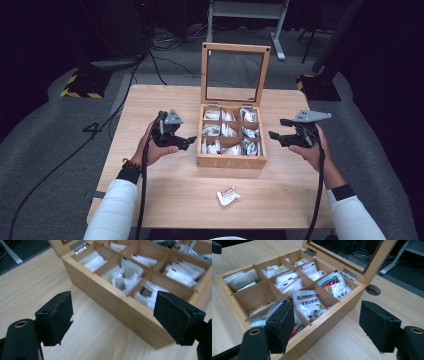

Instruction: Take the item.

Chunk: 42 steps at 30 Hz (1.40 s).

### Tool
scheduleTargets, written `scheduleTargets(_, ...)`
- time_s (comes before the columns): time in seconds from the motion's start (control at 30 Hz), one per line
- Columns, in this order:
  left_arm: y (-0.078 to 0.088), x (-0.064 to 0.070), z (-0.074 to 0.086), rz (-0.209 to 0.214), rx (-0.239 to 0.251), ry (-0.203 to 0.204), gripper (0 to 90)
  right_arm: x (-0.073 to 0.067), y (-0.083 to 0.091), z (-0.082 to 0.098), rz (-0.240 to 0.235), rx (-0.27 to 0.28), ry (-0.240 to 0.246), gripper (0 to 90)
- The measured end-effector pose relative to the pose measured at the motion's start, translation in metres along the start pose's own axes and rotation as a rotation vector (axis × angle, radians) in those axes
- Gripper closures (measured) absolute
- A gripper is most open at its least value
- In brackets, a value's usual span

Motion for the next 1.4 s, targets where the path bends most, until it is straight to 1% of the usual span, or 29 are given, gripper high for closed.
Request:
scheduleTargets(0.03, -0.003, -0.003, -0.006, -0.009, 0.0, -0.004, 16.5, 0.003, -0.003, -0.002, -0.006, -0.007, -0.006, 28.7)
scheduleTargets(0.07, -0.005, -0.004, -0.011, -0.015, 0.007, -0.001, 16.5, 0.007, -0.007, -0.004, 0.002, -0.016, -0.007, 28.6)
scheduleTargets(0.13, -0.01, -0.007, -0.021, -0.009, 0.018, 0.016, 16.6, 0.013, -0.011, -0.008, 0.017, -0.012, -0.009, 29.1)
scheduleTargets(0.2, -0.017, -0.013, -0.032, -0.022, 0.028, 0.028, 16.6, 0.02, -0.017, -0.011, 0.023, -0.012, -0.027, 29.1)
scheduleTargets(0.23, -0.019, -0.015, -0.036, -0.019, 0.032, 0.035, 16.9, 0.024, -0.021, -0.014, 0.026, -0.008, -0.04, 29.1)
scheduleTargets(0.3, -0.026, -0.02, -0.045, -0.025, 0.037, 0.051, 17.0, 0.029, -0.027, -0.017, 0.027, -0.019, -0.044, 29.1)
scheduleTargets(0.33, -0.029, -0.022, -0.05, -0.026, 0.044, 0.055, 17.1, 0.033, -0.03, -0.019, 0.038, -0.015, -0.052, 29.1)
scheduleTargets(0.37, -0.033, -0.026, -0.056, -0.026, 0.048, 0.07, 17.2, 0.037, -0.033, -0.022, 0.042, -0.008, -0.062, 29.4)
scheduleTargets(0.4, -0.036, -0.028, -0.059, -0.028, 0.048, 0.074, 17.3, 0.04, -0.037, -0.025, 0.032, -0.006, -0.069, 29.9)
scheduleTargets(0.47, -0.044, -0.034, -0.067, -0.031, 0.049, 0.098, 17.9, 0.048, -0.042, -0.029, 0.043, -0.01, -0.083, 32.0)
scheduleTargets(0.53, -0.053, -0.038, -0.074, -0.046, 0.046, 0.11, 18.3, 0.055, -0.049, -0.032, 0.036, -0.011, -0.105, 32.2)
scheduleTargets(0.57, -0.056, -0.04, -0.078, -0.053, 0.044, 0.115, 18.6, 0.059, -0.052, -0.033, 0.045, -0.017, -0.107, 32.5)
scheduleTargets(0.63, -0.062, -0.044, -0.086, -0.06, 0.055, 0.125, 19.1, 0.065, -0.058, -0.037, 0.033, -0.01, -0.127, 33.0)
scheduleTargets(0.67, -0.066, -0.045, -0.091, -0.057, 0.054, 0.14, 19.9, 0.068, -0.062, -0.039, 0.033, -0.012, -0.13, 33.2)
scheduleTargets(0.7, -0.069, -0.047, -0.093, -0.063, 0.055, 0.145, 19.8, 0.072, -0.066, -0.04, 0.045, -0.022, -0.129, 33.2)
scheduleTargets(0.8, -0.077, -0.051, -0.099, -0.077, 0.032, 0.147, 20.6, 0.08, -0.074, -0.044, 0.042, -0.035, -0.144, 32.8)
scheduleTargets(0.83, -0.08, -0.053, -0.1, -0.089, 0.028, 0.147, 21.4, 0.083, -0.075, -0.045, 0.05, -0.038, -0.143, 32.8)
scheduleTargets(0.87, -0.082, -0.055, -0.101, -0.096, 0.023, 0.148, 21.9, 0.086, -0.077, -0.047, 0.056, -0.036, -0.143, 32.8)
scheduleTargets(0.9, -0.084, -0.058, -0.101, -0.104, 0.014, 0.148, 21.9, 0.087, -0.079, -0.05, 0.049, -0.031, -0.155, 32.7)
scheduleTargets(1.03, -0.096, -0.07, -0.096, -0.129, -0.035, 0.207, 22.1, 0.094, -0.09, -0.053, 0.064, -0.056, -0.17, 32.0)
scheduleTargets(1.07, -0.098, -0.073, -0.097, -0.139, -0.034, 0.216, 22.6, 0.095, -0.093, -0.053, 0.069, -0.065, -0.179, 31.8)
scheduleTargets(1.13, -0.1, -0.076, -0.098, -0.137, -0.033, 0.228, 22.9, 0.098, -0.1, -0.051, 0.071, -0.078, -0.199, 31.2)
scheduleTargets(1.17, -0.102, -0.077, -0.099, -0.139, -0.032, 0.24, 22.9, 0.099, -0.103, -0.049, 0.067, -0.077, -0.215, 31.1)
scheduleTargets(1.2, -0.103, -0.078, -0.1, -0.136, -0.033, 0.239, 23.2, 0.098, -0.108, -0.048, 0.053, -0.077, -0.233, 30.4)
scheduleTargets(1.23, -0.105, -0.078, -0.101, -0.136, -0.029, 0.251, 24.2, 0.097, -0.111, -0.048, 0.046, -0.081, -0.235, 30.3)
scheduleTargets(1.27, -0.107, -0.077, -0.103, -0.142, -0.025, 0.24, 26.8, 0.098, -0.115, -0.047, 0.052, -0.087, -0.233, 30.3)
scheduleTargets(1.3, -0.109, -0.075, -0.104, -0.134, -0.023, 0.234, 29.0, 0.098, -0.119, -0.047, 0.055, -0.086, -0.237, 30.0)
scheduleTargets(1.37, -0.115, -0.068, -0.107, -0.095, -0.018, 0.233, 29.5, 0.098, -0.124, -0.045, 0.049, -0.079, -0.245, 29.3)
scheduleTargets(1.4, -0.119, -0.066, -0.109, -0.096, -0.019, 0.231, 30.1, 0.099, -0.127, -0.042, 0.047, -0.088, -0.26, 31.0)
Point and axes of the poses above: each handheld gripper's, and its own axes: y roughly backward along the jaws, z roughly out of its underside, x roughly to its right, the point moved 10 cm from there along -y, roughly forward along the jaws, and after that the axes turned 11 degrees about y, right-handed, at the moved point
